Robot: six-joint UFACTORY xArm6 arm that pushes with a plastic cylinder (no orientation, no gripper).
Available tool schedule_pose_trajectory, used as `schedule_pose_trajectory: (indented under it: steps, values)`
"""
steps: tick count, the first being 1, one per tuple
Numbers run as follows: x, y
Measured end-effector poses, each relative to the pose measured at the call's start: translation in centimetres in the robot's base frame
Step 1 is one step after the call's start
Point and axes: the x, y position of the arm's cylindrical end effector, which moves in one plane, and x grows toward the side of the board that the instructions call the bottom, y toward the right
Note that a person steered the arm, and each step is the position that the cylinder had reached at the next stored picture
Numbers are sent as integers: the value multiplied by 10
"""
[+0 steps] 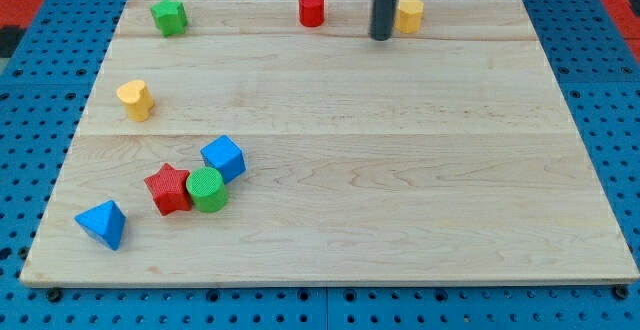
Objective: Move the green circle to the left center of the board
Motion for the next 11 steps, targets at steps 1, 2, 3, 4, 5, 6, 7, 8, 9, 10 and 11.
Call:
schedule_pose_trajectory:
  steps: [1, 2, 3, 4, 5, 6, 7, 8, 9, 10, 11]
  values:
    - [-36, 38]
    - [-36, 103]
    - [-36, 115]
    - [-36, 45]
    - [-37, 9]
    - [-37, 13]
    - [-38, 13]
    - [-38, 13]
    - [-17, 24]
    - [45, 30]
    - [98, -21]
